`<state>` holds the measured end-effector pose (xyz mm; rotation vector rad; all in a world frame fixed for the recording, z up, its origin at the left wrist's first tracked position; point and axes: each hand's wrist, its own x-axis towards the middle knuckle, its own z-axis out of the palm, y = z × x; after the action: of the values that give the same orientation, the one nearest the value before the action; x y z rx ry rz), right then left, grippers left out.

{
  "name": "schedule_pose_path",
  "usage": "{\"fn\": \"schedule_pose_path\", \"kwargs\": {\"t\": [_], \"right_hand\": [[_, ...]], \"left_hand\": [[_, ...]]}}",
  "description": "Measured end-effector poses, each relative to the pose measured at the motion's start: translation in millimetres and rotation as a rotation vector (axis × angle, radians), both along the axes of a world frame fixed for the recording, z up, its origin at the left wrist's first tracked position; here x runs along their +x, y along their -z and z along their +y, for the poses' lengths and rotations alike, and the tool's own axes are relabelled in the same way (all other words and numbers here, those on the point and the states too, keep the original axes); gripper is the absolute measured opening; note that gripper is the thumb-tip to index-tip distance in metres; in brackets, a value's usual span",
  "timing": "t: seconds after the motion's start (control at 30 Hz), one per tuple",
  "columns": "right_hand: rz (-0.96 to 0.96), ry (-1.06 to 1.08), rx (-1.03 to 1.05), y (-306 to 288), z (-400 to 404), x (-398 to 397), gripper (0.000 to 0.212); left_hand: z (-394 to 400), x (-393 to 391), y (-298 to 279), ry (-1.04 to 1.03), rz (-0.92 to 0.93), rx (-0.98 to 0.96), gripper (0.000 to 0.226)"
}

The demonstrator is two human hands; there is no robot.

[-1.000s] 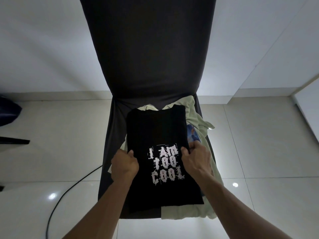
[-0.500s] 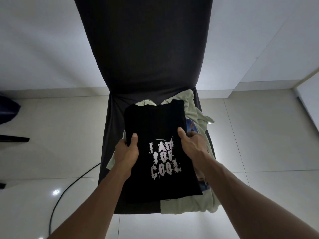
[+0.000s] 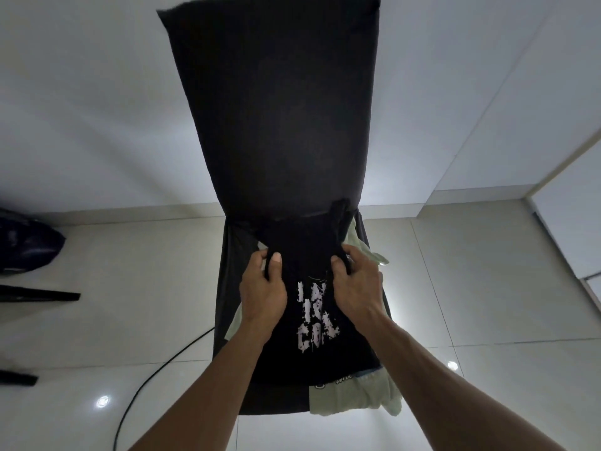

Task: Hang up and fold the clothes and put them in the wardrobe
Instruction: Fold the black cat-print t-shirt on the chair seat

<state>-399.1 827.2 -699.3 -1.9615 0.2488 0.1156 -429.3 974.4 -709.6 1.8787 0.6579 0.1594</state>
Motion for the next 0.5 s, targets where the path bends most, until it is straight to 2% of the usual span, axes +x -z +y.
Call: {"fn": "schedule_pose_path", "kwargs": {"t": [0.17, 0.3, 0.5], "right_hand": [[-0.070, 0.066, -0.019, -109, -14, -12, 0.026], [-0.143, 0.170, -0.014, -210, -35, -22, 0.027], [-0.244, 0.342, -0.017, -334, -93, -60, 0.027]], "left_hand": [[-10, 4, -110, 0.073, -0.022, -0.015, 0.030], [-22, 10, -211, 0.243, -0.076, -0.038, 0.023], [-72, 2, -343, 0.489, -0.146, -0.051, 0.024]]}}
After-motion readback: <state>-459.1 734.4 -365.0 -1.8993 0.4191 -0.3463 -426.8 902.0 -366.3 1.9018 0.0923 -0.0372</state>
